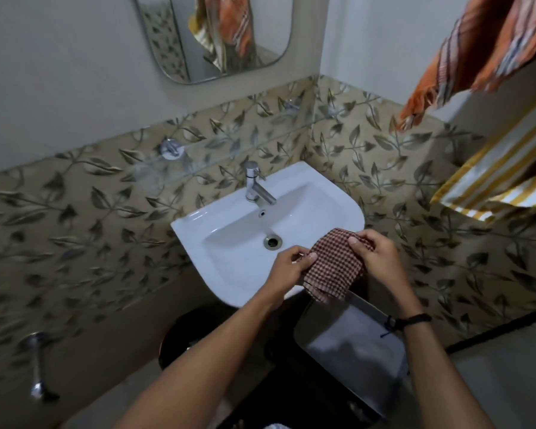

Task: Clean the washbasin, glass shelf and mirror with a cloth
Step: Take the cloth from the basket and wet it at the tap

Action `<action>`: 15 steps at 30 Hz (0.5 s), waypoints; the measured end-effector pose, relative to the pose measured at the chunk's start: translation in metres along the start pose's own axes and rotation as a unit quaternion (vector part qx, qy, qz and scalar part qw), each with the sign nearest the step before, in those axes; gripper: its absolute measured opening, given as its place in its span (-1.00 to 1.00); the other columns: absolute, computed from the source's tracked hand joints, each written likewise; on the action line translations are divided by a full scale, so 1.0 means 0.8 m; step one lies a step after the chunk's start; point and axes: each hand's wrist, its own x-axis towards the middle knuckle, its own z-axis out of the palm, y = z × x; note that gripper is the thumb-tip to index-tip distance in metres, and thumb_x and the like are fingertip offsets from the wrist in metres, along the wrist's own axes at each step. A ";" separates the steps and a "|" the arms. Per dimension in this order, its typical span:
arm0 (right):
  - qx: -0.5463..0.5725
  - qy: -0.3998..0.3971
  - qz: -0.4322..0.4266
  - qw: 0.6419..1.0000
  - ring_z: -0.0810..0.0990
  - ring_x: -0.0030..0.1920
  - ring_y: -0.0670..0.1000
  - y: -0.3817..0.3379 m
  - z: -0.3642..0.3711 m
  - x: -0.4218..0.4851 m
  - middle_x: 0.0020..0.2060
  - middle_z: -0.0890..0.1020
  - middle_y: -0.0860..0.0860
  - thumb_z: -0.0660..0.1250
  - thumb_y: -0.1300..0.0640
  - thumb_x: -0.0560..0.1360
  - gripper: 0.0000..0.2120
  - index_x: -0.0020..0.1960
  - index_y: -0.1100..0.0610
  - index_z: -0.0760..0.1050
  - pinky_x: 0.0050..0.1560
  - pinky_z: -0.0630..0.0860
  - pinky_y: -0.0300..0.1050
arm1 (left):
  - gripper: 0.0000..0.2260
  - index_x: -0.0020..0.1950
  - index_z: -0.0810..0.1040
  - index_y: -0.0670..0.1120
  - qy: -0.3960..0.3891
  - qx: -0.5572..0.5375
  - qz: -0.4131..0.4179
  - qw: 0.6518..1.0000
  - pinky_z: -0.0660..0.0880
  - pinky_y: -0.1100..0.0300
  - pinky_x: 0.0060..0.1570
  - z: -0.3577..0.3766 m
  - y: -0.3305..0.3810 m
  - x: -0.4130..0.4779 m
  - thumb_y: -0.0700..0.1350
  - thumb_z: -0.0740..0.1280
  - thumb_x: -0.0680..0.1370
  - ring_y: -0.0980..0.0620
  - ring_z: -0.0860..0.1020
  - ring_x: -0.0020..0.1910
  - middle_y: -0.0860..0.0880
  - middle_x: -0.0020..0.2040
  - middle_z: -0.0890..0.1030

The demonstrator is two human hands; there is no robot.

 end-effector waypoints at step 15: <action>-0.004 -0.097 -0.028 0.995 0.65 -0.08 -0.03 -0.097 0.174 -0.002 -0.14 0.68 -0.13 0.40 0.15 0.52 -0.82 -0.05 -0.15 0.59 0.03 0.60 0.03 | -0.32 0.28 0.58 -0.17 -0.023 -0.197 -0.152 0.968 0.59 -0.07 0.24 -0.160 0.037 -0.029 0.40 0.24 0.53 -0.14 0.67 0.14 -0.18 0.19 0.65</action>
